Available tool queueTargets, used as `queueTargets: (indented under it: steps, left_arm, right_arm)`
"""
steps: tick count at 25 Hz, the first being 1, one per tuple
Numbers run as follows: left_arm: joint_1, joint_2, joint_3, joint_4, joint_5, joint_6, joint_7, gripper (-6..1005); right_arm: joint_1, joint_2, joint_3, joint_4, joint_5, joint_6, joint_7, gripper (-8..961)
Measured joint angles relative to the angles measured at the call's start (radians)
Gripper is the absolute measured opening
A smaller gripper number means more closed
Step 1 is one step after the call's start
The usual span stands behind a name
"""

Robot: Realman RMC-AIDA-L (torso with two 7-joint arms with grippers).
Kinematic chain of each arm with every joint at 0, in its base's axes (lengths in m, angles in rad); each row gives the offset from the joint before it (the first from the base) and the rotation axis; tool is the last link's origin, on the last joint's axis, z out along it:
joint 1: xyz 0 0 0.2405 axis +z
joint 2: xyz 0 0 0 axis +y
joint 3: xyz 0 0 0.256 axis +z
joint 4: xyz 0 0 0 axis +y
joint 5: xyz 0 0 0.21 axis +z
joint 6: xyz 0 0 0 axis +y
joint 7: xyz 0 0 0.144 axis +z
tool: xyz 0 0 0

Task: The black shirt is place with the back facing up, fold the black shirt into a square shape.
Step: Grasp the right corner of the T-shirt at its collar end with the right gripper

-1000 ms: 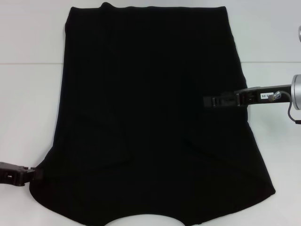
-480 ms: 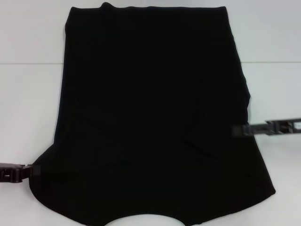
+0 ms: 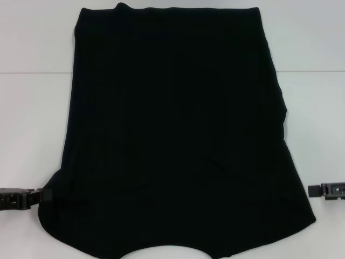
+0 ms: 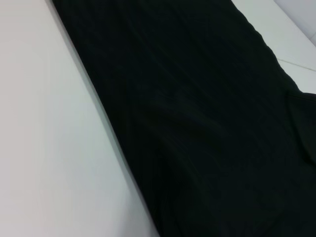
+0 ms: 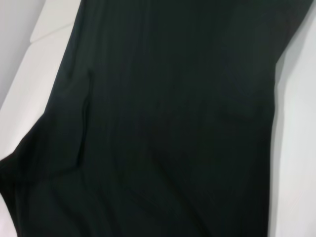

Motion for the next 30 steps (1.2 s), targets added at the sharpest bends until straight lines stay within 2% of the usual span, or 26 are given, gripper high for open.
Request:
queueTargets:
  steps: [17, 23, 30]
  left_arm:
    - [-0.004, 0.005, -0.001, -0.01, -0.003, -0.006, 0.011, 30]
    - [-0.003, 0.005, -0.002, -0.01, -0.003, -0.007, 0.015, 29]
    - [-0.004, 0.005, -0.003, -0.01, -0.003, -0.015, 0.015, 30]
  right_arm:
    - [0.039, 0.051, -0.009, 0.013, -0.098, 0.007, 0.015, 906]
    - [0.047, 0.058, -0.01, 0.014, -0.103, -0.012, 0.014, 888]
    - [0.047, 0.055, -0.005, 0.014, -0.104, -0.011, 0.029, 866]
